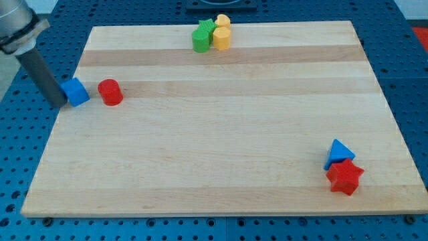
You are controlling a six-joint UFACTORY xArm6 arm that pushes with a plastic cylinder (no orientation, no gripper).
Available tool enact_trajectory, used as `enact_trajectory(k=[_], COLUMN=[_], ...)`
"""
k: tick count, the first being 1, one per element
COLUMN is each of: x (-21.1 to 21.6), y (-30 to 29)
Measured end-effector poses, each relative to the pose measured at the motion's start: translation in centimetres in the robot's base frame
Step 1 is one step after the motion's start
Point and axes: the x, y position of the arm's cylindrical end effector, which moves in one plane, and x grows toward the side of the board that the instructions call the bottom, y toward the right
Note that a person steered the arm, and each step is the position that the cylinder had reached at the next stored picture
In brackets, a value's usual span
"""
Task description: Keep blue cube above red circle
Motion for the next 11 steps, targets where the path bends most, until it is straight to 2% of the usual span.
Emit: enact_trajectory(k=[1,2,4,5,6,7,8,10,11], x=[-4.6,-6.3,-3.6,-6.6,-10.5,-10.4,-9.9,-4.0,-3.9], y=[1.5,4.2,14.9,14.7,10.6,1.7,0.0,6.1,13.8])
